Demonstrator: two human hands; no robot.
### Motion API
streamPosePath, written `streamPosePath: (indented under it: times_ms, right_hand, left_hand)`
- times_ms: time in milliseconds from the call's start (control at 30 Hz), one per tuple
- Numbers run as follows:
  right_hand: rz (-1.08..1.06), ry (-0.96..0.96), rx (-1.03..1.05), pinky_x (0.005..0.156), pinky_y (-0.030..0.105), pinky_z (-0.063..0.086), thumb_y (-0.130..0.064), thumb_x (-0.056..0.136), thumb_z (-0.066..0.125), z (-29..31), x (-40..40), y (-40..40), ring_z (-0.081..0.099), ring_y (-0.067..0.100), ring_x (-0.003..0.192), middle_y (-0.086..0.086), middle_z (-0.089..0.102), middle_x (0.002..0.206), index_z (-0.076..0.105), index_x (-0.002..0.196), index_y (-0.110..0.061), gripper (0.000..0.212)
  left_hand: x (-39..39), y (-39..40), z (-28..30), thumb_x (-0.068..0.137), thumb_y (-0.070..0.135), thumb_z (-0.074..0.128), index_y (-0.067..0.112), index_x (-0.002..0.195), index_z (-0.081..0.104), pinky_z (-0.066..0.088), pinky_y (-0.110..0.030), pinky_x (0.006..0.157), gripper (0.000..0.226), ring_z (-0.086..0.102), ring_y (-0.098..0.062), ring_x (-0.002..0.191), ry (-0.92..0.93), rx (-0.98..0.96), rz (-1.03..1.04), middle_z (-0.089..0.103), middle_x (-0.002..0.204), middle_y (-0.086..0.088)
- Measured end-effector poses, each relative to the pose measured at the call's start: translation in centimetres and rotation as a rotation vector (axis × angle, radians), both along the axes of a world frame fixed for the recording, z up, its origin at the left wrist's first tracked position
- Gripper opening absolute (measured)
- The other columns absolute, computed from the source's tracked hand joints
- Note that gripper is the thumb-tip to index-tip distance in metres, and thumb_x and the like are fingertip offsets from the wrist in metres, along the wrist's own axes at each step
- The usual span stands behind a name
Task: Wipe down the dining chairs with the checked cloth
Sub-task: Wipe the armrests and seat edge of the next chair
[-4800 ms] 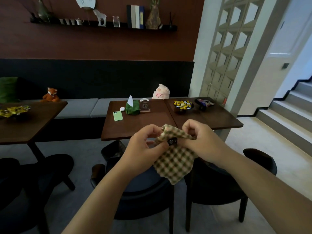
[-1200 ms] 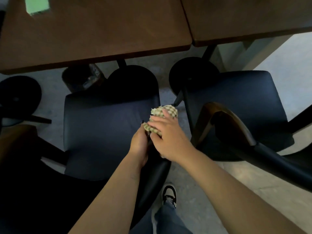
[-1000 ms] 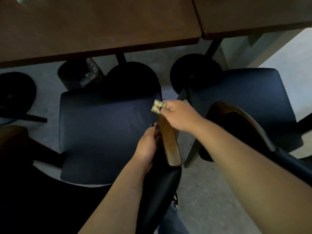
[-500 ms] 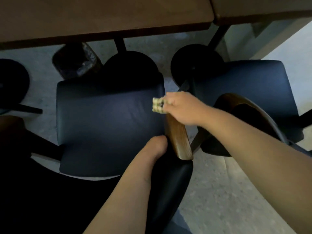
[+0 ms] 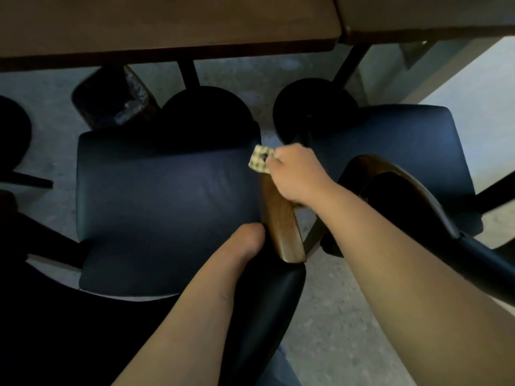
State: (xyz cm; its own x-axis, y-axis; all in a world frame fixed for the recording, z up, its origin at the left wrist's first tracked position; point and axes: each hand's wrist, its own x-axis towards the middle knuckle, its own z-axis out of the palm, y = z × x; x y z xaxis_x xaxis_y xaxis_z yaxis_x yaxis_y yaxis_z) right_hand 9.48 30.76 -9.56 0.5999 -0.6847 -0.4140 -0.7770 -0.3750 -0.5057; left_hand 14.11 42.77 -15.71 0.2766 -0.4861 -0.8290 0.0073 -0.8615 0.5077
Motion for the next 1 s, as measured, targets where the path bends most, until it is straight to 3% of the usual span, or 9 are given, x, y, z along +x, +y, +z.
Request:
streamPosePath:
  times_ms: [67,167,367,533,600,767,833,933,1000]
  right_hand:
    - [-0.324,-0.072,0.17,0.062,0.029,0.037,-0.019,0.096,0.047,-2.1,0.7,-2.9,0.052,0.021,0.066,0.007,0.052,0.069,0.048,0.066,-0.012,0.031]
    - [-0.868,-0.274,0.732,0.047,0.023,0.049,-0.014,0.095,0.047,-4.3,-1.4,-2.8,0.061,0.019,0.05,0.007,0.06,0.056,0.059,0.078,-0.005,0.023]
    - [-1.343,-0.433,0.88,0.05,0.025,0.042,-0.018,0.096,0.046,-7.4,-2.8,2.8,0.056,0.022,0.062,0.008,0.059,0.07,0.058,0.078,-0.01,0.023]
    - [-1.309,-0.655,0.749,0.066,0.033,0.05,-0.022,0.095,0.049,-4.6,-2.0,3.0,0.062,0.025,0.074,0.007,0.062,0.075,0.061,0.081,-0.01,0.022]
    - [-1.204,-0.672,0.706,0.054,0.023,0.042,-0.025,0.098,0.047,-1.4,-2.8,4.8,0.054,0.015,0.058,0.002,0.052,0.064,0.056,0.077,-0.013,0.025]
    - [-0.958,-0.447,0.569,0.049,0.024,0.035,-0.031,0.098,0.046,3.3,-4.7,8.5,0.044,0.01,0.047,-0.009,0.045,0.047,0.048,0.06,-0.016,0.041]
    - [-0.988,-0.364,0.625,0.05,0.024,0.039,-0.03,0.099,0.045,2.0,-4.1,7.0,0.051,0.01,0.056,-0.004,0.056,0.062,0.057,0.074,-0.013,0.033]
    - [-1.024,-0.288,0.698,0.049,0.021,0.037,-0.019,0.101,0.036,0.3,-2.7,5.2,0.05,0.016,0.069,0.001,0.049,0.075,0.057,0.112,-0.003,0.029]
    - [-0.981,-0.286,0.715,0.049,0.022,0.038,-0.017,0.1,0.035,-0.5,-2.9,5.0,0.051,0.016,0.069,0.001,0.05,0.073,0.06,0.103,-0.007,0.027]
  left_hand:
    - [0.0,0.2,-0.1,0.099,0.011,0.034,0.005,0.122,0.064,0.04,-0.04,0.106,0.038,0.054,-0.027,0.119,0.011,0.019,0.021,0.058,0.131,-0.015]
    - [-0.1,0.0,-0.3,0.1,0.007,0.033,0.003,0.122,0.062,0.04,-0.032,0.099,0.037,0.053,-0.028,0.12,-0.001,0.028,0.023,0.057,0.132,-0.015]
    - [0.0,0.0,-1.2,0.098,0.01,0.036,0.0,0.122,0.062,0.042,-0.045,0.105,0.036,0.057,-0.034,0.116,0.076,0.069,0.05,0.06,0.129,-0.019]
    - [-0.2,0.1,-1.6,0.093,0.013,0.04,0.007,0.116,0.067,0.042,-0.046,0.107,0.036,0.059,-0.032,0.114,0.131,0.075,0.176,0.064,0.122,-0.016]
    - [-0.3,0.2,-0.9,0.094,0.01,0.042,0.009,0.108,0.068,0.045,-0.042,0.103,0.03,0.06,-0.03,0.109,0.156,0.082,0.222,0.066,0.117,-0.016]
    - [-0.1,0.2,-0.8,0.096,0.005,0.04,0.01,0.082,0.066,0.043,-0.027,0.06,0.03,0.056,-0.018,0.066,0.174,0.091,0.233,0.062,0.072,-0.005]
    - [-0.2,0.1,-0.6,0.095,0.006,0.04,0.009,0.088,0.067,0.047,-0.029,0.068,0.028,0.06,-0.02,0.072,0.192,0.094,0.236,0.065,0.077,-0.007]
    - [-0.4,0.2,-0.3,0.091,0.012,0.045,0.009,0.102,0.069,0.049,-0.041,0.097,0.026,0.065,-0.029,0.097,0.239,0.077,0.29,0.069,0.106,-0.016]
    - [-0.3,0.2,-0.3,0.092,0.015,0.047,0.011,0.099,0.069,0.051,-0.041,0.096,0.024,0.066,-0.028,0.098,0.25,0.08,0.324,0.07,0.108,-0.016]
